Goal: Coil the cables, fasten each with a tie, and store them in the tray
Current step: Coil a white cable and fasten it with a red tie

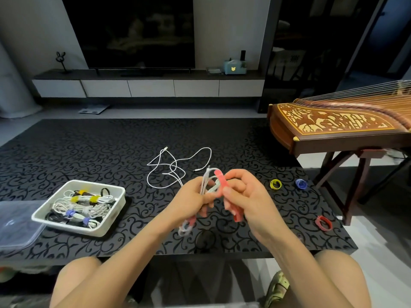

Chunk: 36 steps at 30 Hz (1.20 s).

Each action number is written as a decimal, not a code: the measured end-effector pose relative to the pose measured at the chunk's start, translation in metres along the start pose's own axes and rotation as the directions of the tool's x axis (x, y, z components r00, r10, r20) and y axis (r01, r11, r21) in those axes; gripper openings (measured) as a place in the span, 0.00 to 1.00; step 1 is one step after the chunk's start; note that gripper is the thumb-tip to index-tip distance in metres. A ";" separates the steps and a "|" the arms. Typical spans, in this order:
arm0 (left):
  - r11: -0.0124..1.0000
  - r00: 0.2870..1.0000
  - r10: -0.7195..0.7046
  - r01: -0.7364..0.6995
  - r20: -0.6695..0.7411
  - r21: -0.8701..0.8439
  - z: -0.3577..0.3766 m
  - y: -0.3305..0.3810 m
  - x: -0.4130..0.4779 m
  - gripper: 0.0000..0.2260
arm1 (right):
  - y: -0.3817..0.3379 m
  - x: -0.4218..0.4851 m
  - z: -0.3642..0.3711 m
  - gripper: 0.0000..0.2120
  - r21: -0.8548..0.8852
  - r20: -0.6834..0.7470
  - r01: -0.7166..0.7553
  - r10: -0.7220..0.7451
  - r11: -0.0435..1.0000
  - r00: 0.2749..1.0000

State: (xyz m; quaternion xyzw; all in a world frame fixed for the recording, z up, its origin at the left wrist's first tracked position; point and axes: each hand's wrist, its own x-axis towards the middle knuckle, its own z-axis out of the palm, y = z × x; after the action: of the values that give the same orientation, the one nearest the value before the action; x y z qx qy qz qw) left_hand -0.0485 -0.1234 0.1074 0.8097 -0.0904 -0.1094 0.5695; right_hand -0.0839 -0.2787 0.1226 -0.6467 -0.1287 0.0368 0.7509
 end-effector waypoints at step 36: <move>0.974 0.974 0.211 -0.202 0.078 -0.106 0.013 0.024 -0.020 0.17 | 0.052 -0.011 -0.040 0.07 0.155 -0.022 -0.364 0.372 0.918 0.928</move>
State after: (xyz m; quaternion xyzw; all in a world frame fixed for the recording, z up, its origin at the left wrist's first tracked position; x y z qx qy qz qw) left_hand -0.0719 -0.1381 0.1273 0.7615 -0.1938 -0.0897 0.6120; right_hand -0.0786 -0.3111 0.0650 -0.6024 0.0175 0.1701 0.7796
